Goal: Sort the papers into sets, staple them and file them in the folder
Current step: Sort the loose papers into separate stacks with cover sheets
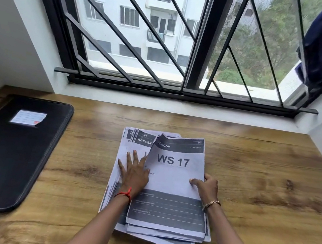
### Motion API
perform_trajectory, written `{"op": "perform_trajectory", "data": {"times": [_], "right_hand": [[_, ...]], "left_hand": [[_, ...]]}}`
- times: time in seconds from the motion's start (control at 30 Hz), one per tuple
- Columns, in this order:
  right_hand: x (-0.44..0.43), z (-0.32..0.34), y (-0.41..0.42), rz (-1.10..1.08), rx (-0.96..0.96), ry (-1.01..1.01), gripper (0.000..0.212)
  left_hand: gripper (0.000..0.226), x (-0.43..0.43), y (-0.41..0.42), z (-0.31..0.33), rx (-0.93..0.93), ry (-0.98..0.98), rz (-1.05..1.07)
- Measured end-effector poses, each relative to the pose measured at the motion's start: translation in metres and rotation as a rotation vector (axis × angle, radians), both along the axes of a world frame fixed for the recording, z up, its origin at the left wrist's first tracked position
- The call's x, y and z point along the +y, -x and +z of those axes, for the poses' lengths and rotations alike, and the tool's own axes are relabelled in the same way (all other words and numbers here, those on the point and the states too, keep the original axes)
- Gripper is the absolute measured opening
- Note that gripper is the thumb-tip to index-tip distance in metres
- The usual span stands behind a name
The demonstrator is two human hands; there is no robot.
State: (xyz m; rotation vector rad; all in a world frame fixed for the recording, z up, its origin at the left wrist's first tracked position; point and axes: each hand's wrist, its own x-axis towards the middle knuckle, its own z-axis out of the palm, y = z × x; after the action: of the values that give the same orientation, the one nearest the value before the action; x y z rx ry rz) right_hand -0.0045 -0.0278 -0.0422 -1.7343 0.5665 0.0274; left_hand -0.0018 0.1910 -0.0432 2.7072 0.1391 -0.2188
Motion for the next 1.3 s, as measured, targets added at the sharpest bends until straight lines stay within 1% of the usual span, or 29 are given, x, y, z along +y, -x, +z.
{"op": "perform_trajectory", "data": {"times": [0.07, 0.13, 0.23, 0.37, 0.47, 0.53, 0.7, 0.83, 1.13, 1.3], "right_hand": [[0.000, -0.001, 0.000, 0.001, 0.000, 0.006, 0.022], [0.000, 0.000, 0.001, 0.007, -0.003, 0.010, 0.023], [0.002, -0.001, 0.000, 0.015, -0.003, 0.023, 0.024], [0.001, -0.002, 0.000, 0.024, 0.000, 0.042, 0.026], [0.002, -0.001, 0.001, 0.017, 0.001, 0.021, 0.026], [0.003, 0.001, 0.002, 0.015, -0.006, 0.008, 0.025], [0.003, 0.002, 0.003, 0.018, -0.013, 0.007, 0.027], [0.004, 0.002, 0.003, 0.024, -0.012, 0.007, 0.026], [0.002, 0.003, 0.005, 0.030, -0.013, 0.006, 0.029], [0.004, 0.003, 0.006, 0.025, -0.005, -0.004, 0.030]], "left_hand": [[0.054, -0.002, 0.002, 0.000, 0.005, -0.004, -0.021], [0.053, -0.002, 0.004, 0.001, -0.030, 0.027, -0.034], [0.056, 0.000, 0.005, 0.004, -0.081, 0.126, -0.013], [0.055, 0.003, 0.003, 0.000, -0.120, 0.207, -0.008], [0.054, 0.003, 0.003, 0.000, -0.156, 0.329, 0.007], [0.053, 0.003, 0.002, 0.000, -0.153, 0.350, 0.031], [0.052, 0.002, 0.003, -0.002, -0.160, 0.320, -0.009], [0.053, 0.001, 0.001, 0.001, -0.061, 0.170, 0.025], [0.051, 0.006, -0.009, 0.008, -0.004, 0.131, 0.045], [0.047, 0.013, -0.025, 0.020, 0.061, 0.189, 0.112]]}}
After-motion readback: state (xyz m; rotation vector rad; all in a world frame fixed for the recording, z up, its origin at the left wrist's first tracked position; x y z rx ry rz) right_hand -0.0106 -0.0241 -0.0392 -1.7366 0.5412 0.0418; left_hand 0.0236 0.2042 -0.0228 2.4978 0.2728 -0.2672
